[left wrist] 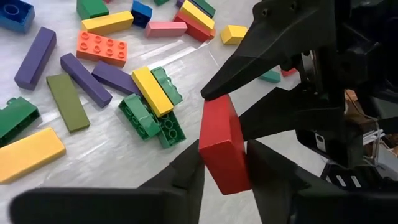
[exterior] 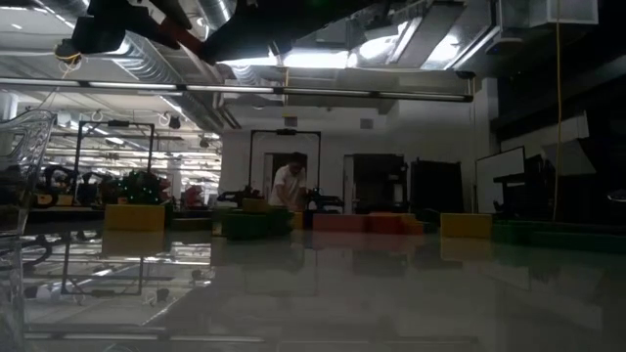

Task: Sort blocks by size
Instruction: Put the large red wooden block into the left transparent bin

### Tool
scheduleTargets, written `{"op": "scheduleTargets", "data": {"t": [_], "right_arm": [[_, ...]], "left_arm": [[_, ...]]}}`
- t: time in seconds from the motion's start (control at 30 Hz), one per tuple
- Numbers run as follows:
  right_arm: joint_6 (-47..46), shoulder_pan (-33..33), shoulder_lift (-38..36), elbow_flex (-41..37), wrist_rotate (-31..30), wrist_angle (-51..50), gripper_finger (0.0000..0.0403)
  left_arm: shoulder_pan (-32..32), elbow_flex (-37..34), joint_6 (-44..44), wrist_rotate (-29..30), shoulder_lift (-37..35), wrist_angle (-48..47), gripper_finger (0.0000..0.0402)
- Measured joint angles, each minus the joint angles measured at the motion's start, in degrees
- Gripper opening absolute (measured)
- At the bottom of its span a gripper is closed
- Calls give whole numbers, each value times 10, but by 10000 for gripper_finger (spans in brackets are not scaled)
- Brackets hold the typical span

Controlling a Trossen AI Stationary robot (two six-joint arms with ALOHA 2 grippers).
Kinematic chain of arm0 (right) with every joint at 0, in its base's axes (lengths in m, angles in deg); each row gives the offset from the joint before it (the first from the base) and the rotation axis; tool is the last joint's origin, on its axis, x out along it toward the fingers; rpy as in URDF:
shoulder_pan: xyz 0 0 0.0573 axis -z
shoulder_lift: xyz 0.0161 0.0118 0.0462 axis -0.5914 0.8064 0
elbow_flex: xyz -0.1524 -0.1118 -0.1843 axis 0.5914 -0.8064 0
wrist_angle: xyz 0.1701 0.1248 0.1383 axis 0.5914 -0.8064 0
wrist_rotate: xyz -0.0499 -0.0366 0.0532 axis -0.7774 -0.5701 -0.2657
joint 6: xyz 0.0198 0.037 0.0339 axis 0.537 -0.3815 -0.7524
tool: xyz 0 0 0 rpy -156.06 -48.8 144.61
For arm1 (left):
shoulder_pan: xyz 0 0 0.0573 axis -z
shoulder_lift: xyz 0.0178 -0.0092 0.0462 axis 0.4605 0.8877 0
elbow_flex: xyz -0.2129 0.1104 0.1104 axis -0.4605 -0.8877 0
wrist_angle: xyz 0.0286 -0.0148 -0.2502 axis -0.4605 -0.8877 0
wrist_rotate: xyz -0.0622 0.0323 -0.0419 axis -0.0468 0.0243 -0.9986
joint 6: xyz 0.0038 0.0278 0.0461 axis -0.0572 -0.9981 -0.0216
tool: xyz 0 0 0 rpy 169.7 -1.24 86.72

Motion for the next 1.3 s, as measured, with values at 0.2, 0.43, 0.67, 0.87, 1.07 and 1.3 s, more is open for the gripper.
{"op": "scheduleTargets", "data": {"t": [0.2,0.43,0.67,0.87,1.07,1.3], "right_arm": [[-1,0,0,0,2,1,153],[-5,-1,0,0,-17,3,155],[-5,-1,0,0,-41,0,156],[-5,0,0,0,-44,-2,157],[-4,0,0,0,-33,-2,157],[-4,0,0,0,-32,-3,157]], "left_arm": [[0,0,-9,-2,0,-8,43],[0,0,-40,1,0,-7,42],[0,0,-40,2,0,-15,42],[0,0,-40,1,0,-21,42],[0,0,-40,1,0,-22,42],[0,0,-46,1,0,-23,42]]}}
